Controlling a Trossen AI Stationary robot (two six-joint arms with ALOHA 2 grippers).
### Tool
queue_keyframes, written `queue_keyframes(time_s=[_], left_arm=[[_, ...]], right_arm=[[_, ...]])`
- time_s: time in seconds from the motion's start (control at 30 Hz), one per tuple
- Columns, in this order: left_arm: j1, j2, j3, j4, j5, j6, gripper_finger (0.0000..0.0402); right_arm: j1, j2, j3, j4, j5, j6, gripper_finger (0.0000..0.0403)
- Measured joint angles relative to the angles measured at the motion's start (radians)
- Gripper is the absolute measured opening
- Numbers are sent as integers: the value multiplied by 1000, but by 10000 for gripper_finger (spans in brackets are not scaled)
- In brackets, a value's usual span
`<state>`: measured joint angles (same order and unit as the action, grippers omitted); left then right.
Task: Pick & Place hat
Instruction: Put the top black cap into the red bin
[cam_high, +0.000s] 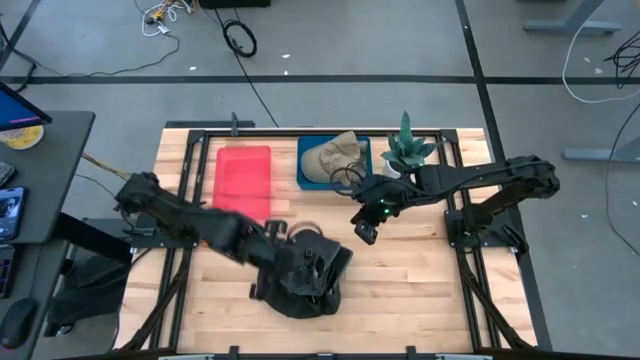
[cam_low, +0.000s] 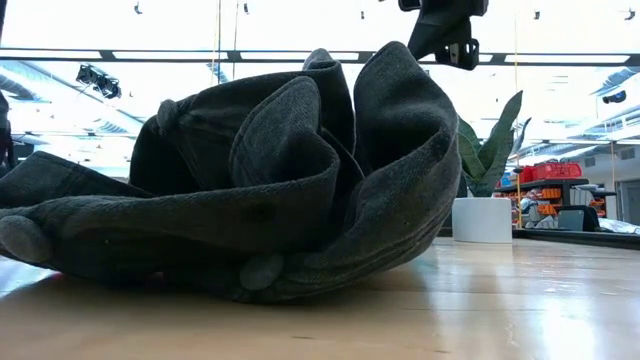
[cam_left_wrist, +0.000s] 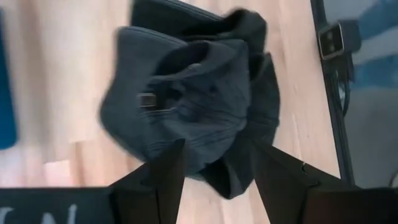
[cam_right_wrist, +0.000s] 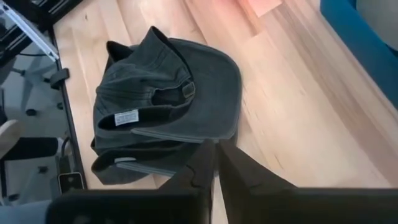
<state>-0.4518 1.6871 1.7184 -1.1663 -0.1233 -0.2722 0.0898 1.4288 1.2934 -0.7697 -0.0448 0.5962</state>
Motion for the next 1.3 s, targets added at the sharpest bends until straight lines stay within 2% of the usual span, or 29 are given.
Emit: queue_keyframes(time_s=[0.2,0.37,0.67,0.8,0.93,1.17,1.3], left_arm=[[-77,112,0,67,-1,53,184],[-92,193,0,68,-1,63,193],[-92,303,0,82,-9,141,280],[-91,339,0,75,-44,187,304],[-76,370,0,66,-108,181,303],[-45,395,0,62,-110,177,278],[-31,398,1,33,-109,153,247]], right_arm=[[0,0,0,4,0,-10,25],[0,0,0,6,-1,-10,25],[0,0,0,11,-1,-10,25],[0,0,0,16,-1,-10,25],[0,0,0,26,-2,-8,25],[0,0,0,34,-31,-3,25],[1,0,0,35,-51,-7,25]])
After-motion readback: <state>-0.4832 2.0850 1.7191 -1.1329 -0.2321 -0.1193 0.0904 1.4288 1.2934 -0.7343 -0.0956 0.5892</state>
